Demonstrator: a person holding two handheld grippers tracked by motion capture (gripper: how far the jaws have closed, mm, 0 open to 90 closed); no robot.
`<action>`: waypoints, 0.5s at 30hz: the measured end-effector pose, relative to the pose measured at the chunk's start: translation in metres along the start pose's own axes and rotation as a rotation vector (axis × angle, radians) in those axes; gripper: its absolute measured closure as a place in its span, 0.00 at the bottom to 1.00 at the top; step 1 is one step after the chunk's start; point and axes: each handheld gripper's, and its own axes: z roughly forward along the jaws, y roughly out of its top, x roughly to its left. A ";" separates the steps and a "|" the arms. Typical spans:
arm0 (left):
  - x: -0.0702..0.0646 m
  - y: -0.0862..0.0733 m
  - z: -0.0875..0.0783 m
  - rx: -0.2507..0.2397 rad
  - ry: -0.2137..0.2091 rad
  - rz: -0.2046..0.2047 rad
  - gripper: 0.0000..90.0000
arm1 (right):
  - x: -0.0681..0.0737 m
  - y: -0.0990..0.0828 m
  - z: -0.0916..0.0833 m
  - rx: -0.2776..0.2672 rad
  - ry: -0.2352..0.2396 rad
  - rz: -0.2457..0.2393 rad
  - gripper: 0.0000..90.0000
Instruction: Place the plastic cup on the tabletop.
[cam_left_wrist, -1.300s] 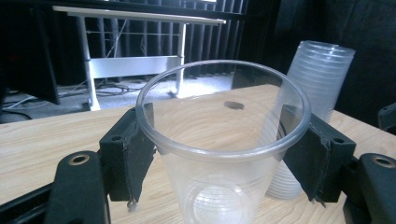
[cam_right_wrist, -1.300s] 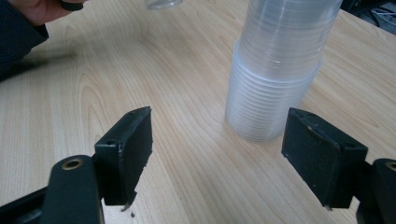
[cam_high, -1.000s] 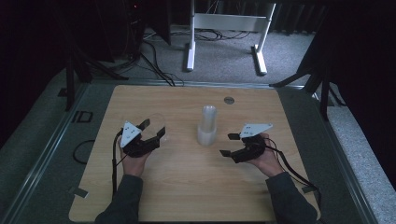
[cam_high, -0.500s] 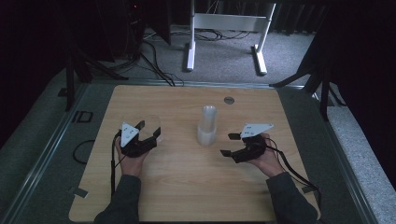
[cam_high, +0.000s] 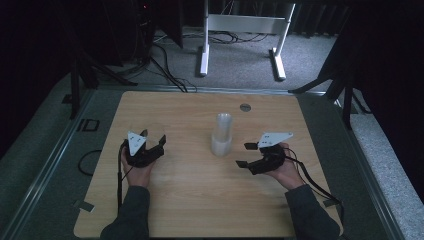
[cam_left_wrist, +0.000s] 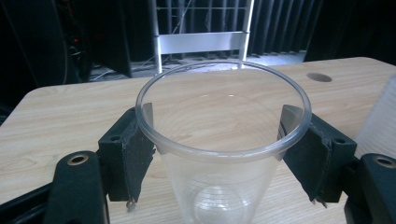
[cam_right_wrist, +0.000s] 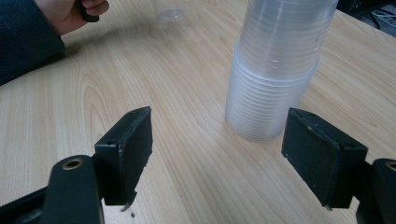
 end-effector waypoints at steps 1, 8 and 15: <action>0.000 -0.001 0.001 0.002 0.007 0.000 0.32 | 0.000 0.000 0.000 0.001 0.000 0.000 0.27; 0.005 -0.005 0.006 0.037 0.034 -0.009 0.32 | 0.000 0.000 -0.001 -0.002 0.001 0.000 0.27; 0.006 -0.009 0.011 0.057 0.034 -0.019 0.32 | 0.000 0.000 -0.001 -0.003 0.004 -0.002 0.27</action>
